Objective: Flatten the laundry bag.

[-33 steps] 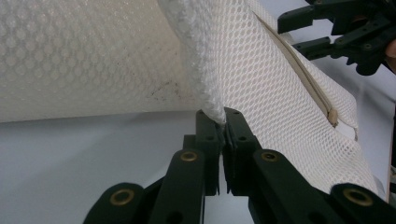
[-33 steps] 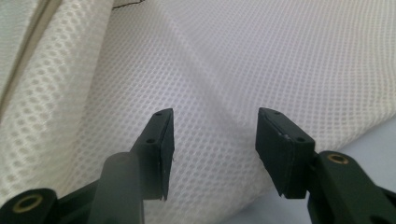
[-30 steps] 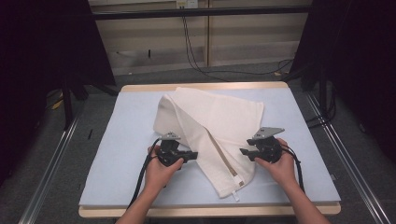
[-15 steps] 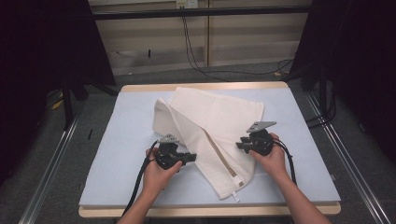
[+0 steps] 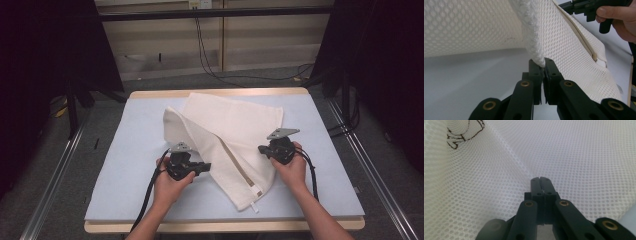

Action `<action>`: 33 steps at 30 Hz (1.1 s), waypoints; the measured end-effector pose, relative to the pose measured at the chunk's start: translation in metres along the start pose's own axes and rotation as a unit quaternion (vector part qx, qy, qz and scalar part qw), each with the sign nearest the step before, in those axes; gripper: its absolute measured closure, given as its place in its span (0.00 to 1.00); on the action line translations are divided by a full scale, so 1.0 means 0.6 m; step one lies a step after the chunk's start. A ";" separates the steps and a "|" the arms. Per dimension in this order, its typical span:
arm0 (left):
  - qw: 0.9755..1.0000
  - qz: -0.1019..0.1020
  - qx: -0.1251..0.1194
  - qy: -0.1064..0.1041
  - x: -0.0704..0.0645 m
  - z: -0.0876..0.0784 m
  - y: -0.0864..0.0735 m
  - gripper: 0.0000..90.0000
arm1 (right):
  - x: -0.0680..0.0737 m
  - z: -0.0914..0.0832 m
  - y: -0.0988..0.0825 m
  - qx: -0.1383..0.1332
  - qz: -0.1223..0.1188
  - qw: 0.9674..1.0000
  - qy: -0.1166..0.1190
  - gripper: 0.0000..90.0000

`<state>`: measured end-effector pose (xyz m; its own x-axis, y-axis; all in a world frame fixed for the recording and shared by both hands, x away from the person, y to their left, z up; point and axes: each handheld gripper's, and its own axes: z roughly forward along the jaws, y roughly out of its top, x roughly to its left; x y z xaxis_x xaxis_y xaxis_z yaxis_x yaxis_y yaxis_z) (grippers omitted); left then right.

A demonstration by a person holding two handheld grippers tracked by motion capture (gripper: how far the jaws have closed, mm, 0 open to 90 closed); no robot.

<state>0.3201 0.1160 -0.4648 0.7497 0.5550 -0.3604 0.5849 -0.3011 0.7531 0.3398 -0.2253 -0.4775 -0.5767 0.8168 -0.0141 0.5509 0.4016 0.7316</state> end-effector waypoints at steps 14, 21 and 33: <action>1.000 0.008 0.023 0.004 -0.014 0.000 -0.011 0.91 | -0.021 -0.011 -0.009 -0.007 0.012 0.999 -0.049 1.00; 0.999 0.012 0.014 0.030 -0.005 -0.017 -0.016 0.73 | -0.025 -0.008 -0.011 -0.007 0.016 0.999 -0.041 1.00; 0.998 -0.010 0.008 0.053 0.022 -0.065 -0.021 0.59 | -0.028 -0.004 -0.012 -0.002 0.021 0.999 -0.036 1.00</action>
<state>0.3107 0.1575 -0.4577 0.7013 0.6402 -0.3134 0.6045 -0.3012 0.7374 0.3443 -0.2430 -0.4807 -0.5076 0.8610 -0.0315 0.5711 0.3636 0.7359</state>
